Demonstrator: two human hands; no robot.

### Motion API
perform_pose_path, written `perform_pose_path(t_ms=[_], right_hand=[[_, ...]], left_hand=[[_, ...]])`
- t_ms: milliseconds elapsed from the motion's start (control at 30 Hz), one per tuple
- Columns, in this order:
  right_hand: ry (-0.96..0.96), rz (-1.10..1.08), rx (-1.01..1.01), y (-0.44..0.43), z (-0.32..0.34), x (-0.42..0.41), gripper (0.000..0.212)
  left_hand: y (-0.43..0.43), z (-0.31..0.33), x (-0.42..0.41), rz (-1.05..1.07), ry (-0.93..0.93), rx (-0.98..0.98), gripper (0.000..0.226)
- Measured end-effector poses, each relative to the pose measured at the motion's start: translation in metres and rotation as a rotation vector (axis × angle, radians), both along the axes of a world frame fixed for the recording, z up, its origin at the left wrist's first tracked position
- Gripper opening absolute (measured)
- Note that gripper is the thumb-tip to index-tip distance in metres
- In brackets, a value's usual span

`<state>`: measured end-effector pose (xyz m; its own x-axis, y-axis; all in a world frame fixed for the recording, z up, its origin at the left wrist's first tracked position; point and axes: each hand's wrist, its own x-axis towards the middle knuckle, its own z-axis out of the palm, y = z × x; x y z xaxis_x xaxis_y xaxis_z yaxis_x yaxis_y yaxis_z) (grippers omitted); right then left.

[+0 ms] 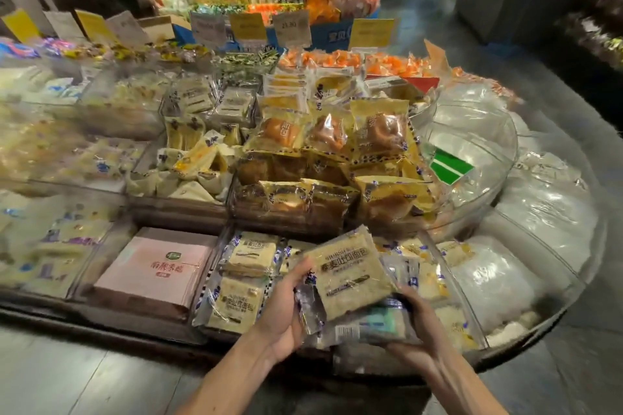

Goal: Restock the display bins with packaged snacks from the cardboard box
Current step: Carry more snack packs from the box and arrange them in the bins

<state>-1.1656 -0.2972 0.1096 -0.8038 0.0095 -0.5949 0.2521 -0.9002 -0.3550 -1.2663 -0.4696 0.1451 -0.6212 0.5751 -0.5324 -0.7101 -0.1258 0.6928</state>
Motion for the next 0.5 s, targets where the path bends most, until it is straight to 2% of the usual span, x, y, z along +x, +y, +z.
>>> perform_pose_path(t_ms=[133, 233, 300, 500], right_hand=[[0.061, -0.018, -0.070, 0.021, 0.000, -0.031, 0.089], [0.092, 0.000, -0.074, 0.028, 0.000, -0.045, 0.075], [0.084, 0.009, -0.049, 0.034, 0.001, -0.053, 0.073], [-0.001, -0.021, 0.057, 0.052, -0.007, -0.065, 0.093]], left_hand=[[0.015, 0.007, -0.023, 0.032, 0.003, 0.040, 0.052], [0.015, 0.007, -0.041, 0.059, 0.002, 0.051, 0.049], [0.011, 0.010, -0.052, 0.095, 0.029, 0.047, 0.045], [-0.023, 0.000, -0.094, 0.181, 0.123, -0.072, 0.031]])
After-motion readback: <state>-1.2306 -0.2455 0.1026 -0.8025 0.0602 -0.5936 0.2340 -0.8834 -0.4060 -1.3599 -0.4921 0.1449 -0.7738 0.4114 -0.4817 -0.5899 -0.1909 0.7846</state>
